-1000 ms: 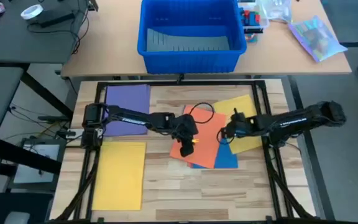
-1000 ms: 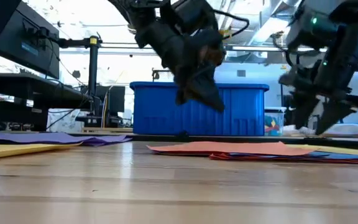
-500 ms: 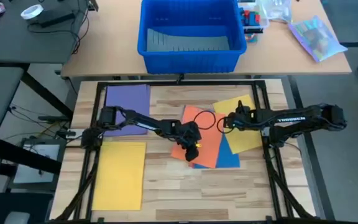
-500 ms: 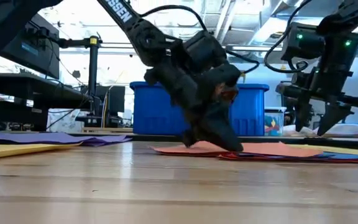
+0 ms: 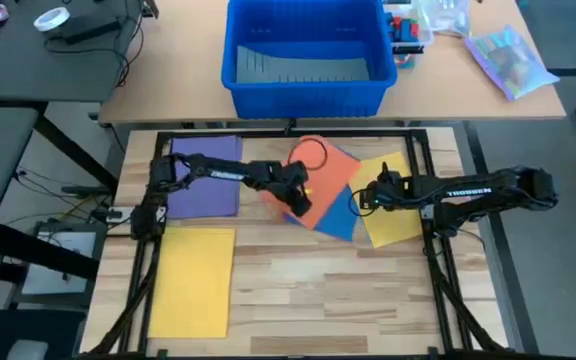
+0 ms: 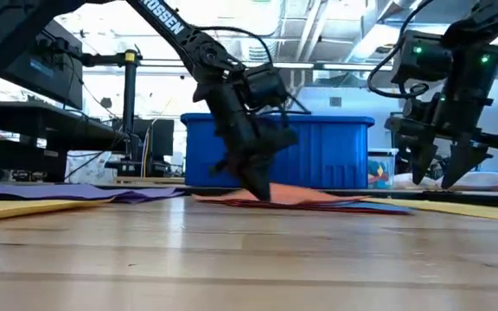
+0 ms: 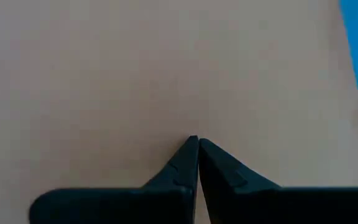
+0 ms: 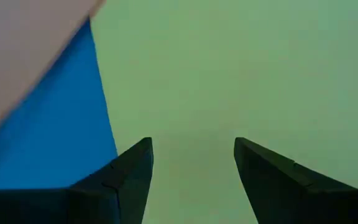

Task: Organize paper
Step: Stack the yellow colored paper on top of the other yellow colored papers

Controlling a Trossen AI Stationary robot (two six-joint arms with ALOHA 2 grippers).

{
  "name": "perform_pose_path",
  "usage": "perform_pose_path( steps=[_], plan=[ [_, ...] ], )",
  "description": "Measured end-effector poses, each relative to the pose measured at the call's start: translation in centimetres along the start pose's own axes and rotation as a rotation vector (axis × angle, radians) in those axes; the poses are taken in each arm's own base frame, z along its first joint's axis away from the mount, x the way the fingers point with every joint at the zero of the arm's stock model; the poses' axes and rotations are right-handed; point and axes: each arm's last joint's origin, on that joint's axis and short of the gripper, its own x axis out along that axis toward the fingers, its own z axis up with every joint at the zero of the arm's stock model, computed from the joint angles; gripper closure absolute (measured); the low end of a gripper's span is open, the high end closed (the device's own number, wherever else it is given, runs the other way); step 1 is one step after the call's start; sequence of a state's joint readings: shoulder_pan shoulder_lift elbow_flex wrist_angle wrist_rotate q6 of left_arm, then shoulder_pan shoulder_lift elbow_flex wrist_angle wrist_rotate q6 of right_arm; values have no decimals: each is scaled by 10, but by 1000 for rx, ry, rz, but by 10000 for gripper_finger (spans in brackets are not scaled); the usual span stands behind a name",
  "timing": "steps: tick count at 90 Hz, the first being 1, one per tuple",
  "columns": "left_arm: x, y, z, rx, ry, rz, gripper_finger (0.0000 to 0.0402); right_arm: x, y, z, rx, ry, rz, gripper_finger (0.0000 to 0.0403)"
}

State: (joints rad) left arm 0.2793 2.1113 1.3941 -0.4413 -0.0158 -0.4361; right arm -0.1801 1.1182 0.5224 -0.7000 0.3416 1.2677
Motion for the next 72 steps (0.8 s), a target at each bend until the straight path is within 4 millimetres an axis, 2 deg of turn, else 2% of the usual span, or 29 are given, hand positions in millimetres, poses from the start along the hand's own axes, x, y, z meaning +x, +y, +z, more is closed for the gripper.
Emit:
perform_pose_path(
  steps=[17, 26, 43, 62, 72],
  plan=[
    [-14, 4, 5, -3, -30, -4, 401, 6, 2, -6, -73, 26, -30, 188],
    [-30, 1, 9, -10, -70, -19, 401, 12, 6, -15, -116, 93, -44, 188],
    [-74, -8, 19, -2, -193, -91, 401, 18, 19, -41, -181, 198, -14, 188],
    [-108, -17, 21, 14, -273, -145, 401, -1, 35, -73, -198, 294, 105, 188],
    [-116, -27, 17, 35, -284, -170, 401, -15, 48, -88, -180, 325, 228, 188]
  ],
)
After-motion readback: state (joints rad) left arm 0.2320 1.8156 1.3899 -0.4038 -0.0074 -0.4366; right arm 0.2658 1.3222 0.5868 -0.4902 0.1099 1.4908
